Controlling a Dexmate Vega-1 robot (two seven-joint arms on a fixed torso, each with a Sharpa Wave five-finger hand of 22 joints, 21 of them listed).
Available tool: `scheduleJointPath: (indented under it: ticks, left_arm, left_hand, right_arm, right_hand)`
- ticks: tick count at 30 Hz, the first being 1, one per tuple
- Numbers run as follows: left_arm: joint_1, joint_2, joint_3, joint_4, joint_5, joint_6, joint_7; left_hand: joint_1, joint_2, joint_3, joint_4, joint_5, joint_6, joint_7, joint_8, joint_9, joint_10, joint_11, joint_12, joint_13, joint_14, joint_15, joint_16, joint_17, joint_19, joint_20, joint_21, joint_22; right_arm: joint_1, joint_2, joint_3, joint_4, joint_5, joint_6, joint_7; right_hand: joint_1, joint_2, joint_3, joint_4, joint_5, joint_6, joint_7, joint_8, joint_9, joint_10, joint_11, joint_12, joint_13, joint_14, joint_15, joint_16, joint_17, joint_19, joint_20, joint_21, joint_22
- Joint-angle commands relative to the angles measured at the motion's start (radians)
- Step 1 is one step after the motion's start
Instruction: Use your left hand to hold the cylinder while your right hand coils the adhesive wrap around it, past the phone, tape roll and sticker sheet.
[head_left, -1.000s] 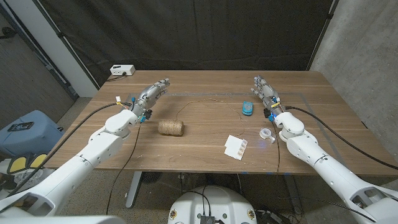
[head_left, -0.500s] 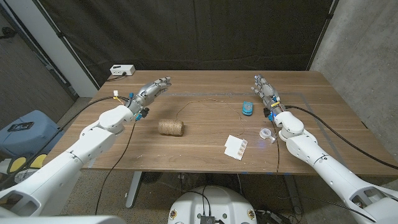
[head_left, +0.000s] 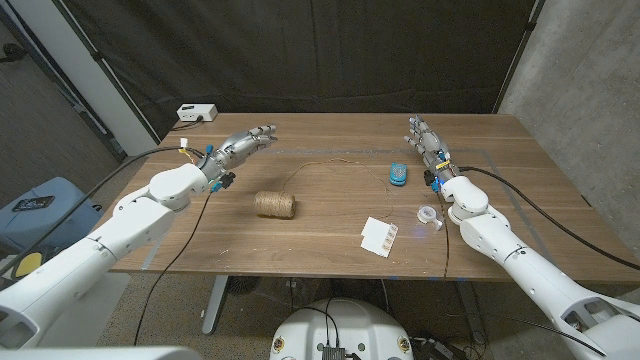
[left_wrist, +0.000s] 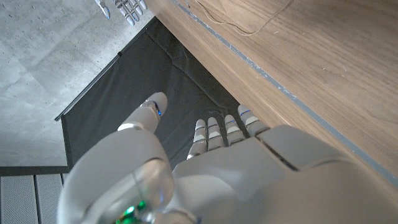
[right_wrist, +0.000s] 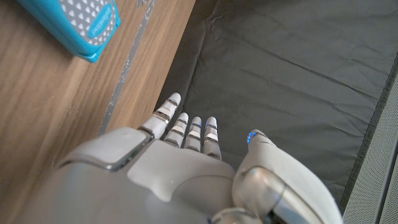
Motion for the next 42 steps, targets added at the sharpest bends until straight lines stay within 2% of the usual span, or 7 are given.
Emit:
scheduleJointPath:
  ticks: [1,14,21,24,28,32,42]
  left_arm:
    - [-0.011,0.05,0.005,-0.037,0.017,0.05,-0.047]
    - [-0.021,0.109,0.007,-0.08,0.047,0.091,-0.079]
    - [-0.025,0.153,0.004,-0.111,0.051,0.126,-0.111]
    - [-0.022,0.175,0.001,-0.131,0.063,0.144,-0.112]
    - [-0.016,0.197,-0.004,-0.148,0.073,0.148,-0.118]
    - [-0.019,0.217,-0.002,-0.165,0.081,0.165,-0.132]
    - [-0.044,0.264,0.012,-0.201,0.107,0.207,-0.192]
  left_hand:
    - [0.017,-0.003,0.003,0.002,0.013,-0.01,0.007,-0.003,0.003,-0.017,0.01,0.001,0.008,-0.016,0.013,-0.002,0.007,-0.017,0.008,-0.008,0.002]
    - [0.03,0.0,0.009,0.01,0.031,-0.026,0.024,-0.003,0.003,-0.017,0.015,0.009,0.02,-0.016,0.02,0.004,0.014,-0.025,0.014,-0.015,0.004]
    - [0.038,0.0,0.012,0.011,0.042,-0.049,0.038,-0.005,0.004,-0.042,0.031,0.007,0.03,-0.034,0.036,0.001,0.018,-0.039,0.019,-0.022,0.006]
    - [0.036,0.003,0.012,0.02,0.051,-0.051,0.064,0.0,0.005,-0.055,0.05,0.011,0.041,-0.048,0.054,0.002,0.026,-0.049,0.029,-0.025,0.008]
    - [0.037,0.008,0.014,0.024,0.057,-0.056,0.07,0.001,0.007,-0.064,0.056,0.015,0.048,-0.058,0.062,0.002,0.031,-0.058,0.034,-0.028,0.009]
    - [0.039,0.014,0.014,0.026,0.064,-0.01,0.07,0.022,0.012,-0.054,0.055,0.035,0.063,-0.04,0.061,0.014,0.038,-0.05,0.036,-0.022,0.012]
    - [0.048,0.014,0.012,0.02,0.067,-0.017,0.08,0.019,0.018,-0.057,0.062,0.048,0.078,-0.034,0.066,0.019,0.042,-0.049,0.036,-0.02,0.015]
  right_arm:
    - [0.015,0.009,-0.005,0.017,-0.006,0.005,-0.001]
    - [0.032,0.019,-0.009,0.042,-0.011,0.012,0.002]
    - [0.034,0.022,-0.01,0.046,-0.018,0.016,-0.006]
    - [0.035,0.023,-0.011,0.048,-0.02,0.018,-0.007]
    - [0.04,0.026,-0.013,0.053,-0.023,0.019,-0.007]
    - [0.047,0.034,-0.014,0.059,-0.024,0.022,-0.011]
    - [0.061,0.045,-0.017,0.082,-0.024,0.032,-0.005]
  right_hand:
    - [0.011,-0.005,0.009,-0.001,-0.005,0.002,0.0,0.001,0.005,-0.003,0.0,0.001,0.005,-0.008,-0.001,0.004,0.0,-0.002,0.001,0.005,0.003]
    - [0.011,-0.006,0.012,-0.003,-0.006,0.0,0.002,0.0,0.005,-0.004,0.002,0.002,0.005,-0.009,0.0,0.004,0.0,-0.003,0.002,0.005,0.003]
    - [0.01,-0.007,0.014,-0.004,-0.007,-0.008,0.001,-0.002,0.005,-0.006,0.008,0.001,0.005,-0.011,0.0,0.004,0.0,-0.004,0.001,0.005,0.003]
    - [0.01,-0.007,0.015,-0.004,-0.008,-0.009,0.002,-0.003,0.005,-0.008,0.011,0.001,0.005,-0.012,0.0,0.004,0.0,-0.004,0.001,0.005,0.003]
    - [0.009,-0.007,0.015,-0.005,-0.008,-0.013,0.003,-0.004,0.005,-0.011,0.008,0.0,0.005,-0.012,0.001,0.004,0.0,-0.004,0.002,0.005,0.003]
    - [0.009,-0.008,0.016,-0.005,-0.008,-0.014,0.003,-0.004,0.005,-0.011,0.007,0.0,0.005,-0.013,0.001,0.004,0.0,-0.005,0.002,0.005,0.003]
    - [0.008,-0.009,0.019,-0.007,-0.01,-0.016,0.004,-0.004,0.006,-0.016,0.005,-0.001,0.005,-0.014,0.001,0.004,0.0,-0.006,0.002,0.005,0.003]
